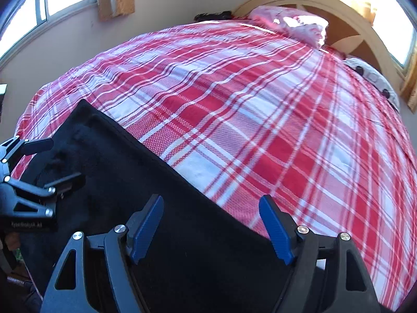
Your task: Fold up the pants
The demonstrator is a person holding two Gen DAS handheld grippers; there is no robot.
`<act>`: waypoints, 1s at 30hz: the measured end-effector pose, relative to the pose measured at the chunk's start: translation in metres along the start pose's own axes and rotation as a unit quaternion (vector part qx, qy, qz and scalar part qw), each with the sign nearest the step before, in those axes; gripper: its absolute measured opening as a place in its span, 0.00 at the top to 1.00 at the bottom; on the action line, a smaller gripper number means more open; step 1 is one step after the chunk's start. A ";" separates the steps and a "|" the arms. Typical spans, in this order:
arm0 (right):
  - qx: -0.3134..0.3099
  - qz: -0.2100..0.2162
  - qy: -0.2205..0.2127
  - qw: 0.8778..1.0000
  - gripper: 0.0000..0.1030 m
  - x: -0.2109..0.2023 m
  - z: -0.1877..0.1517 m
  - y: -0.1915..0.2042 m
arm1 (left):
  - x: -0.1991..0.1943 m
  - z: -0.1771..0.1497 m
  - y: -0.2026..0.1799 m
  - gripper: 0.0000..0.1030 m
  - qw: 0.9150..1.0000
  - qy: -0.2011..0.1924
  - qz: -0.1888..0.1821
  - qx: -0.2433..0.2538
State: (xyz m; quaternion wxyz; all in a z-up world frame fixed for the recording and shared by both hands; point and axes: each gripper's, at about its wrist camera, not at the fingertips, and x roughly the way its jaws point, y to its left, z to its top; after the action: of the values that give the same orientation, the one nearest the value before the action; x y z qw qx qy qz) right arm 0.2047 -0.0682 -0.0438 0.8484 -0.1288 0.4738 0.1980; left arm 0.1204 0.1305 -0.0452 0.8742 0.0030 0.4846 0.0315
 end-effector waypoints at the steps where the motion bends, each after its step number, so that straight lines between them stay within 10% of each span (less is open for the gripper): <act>1: -0.002 0.005 0.008 1.000 0.25 0.009 0.003 0.001 | 0.004 0.000 0.001 0.01 1.000 0.004 -0.001 -0.002; 3: 0.000 0.014 0.024 1.000 0.26 0.026 0.007 0.001 | 0.008 -0.002 0.004 0.01 1.000 0.006 -0.003 -0.007; 8: 0.008 0.067 0.025 0.997 0.88 0.037 0.003 0.004 | 0.007 -0.005 0.002 0.01 1.000 -0.002 0.003 0.012; 10: 0.008 0.082 0.027 0.996 0.93 0.034 0.002 0.007 | 0.004 -0.005 0.006 0.01 1.000 -0.002 -0.004 0.007; 22: 0.007 0.114 -0.081 0.990 0.96 -0.081 -0.029 0.060 | -0.063 -0.030 0.052 0.01 0.995 -0.054 -0.074 -0.032; 30: -0.044 0.124 -0.068 0.989 0.96 -0.107 -0.111 0.121 | -0.087 -0.057 0.071 0.00 0.990 -0.066 -0.119 -0.035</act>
State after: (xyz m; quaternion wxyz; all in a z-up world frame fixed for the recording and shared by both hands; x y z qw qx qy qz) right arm 0.0155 -0.0288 -0.0140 0.8411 -0.0921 0.4179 0.3307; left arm 0.0221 0.1953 0.0011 0.9014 -0.0834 0.4212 -0.0556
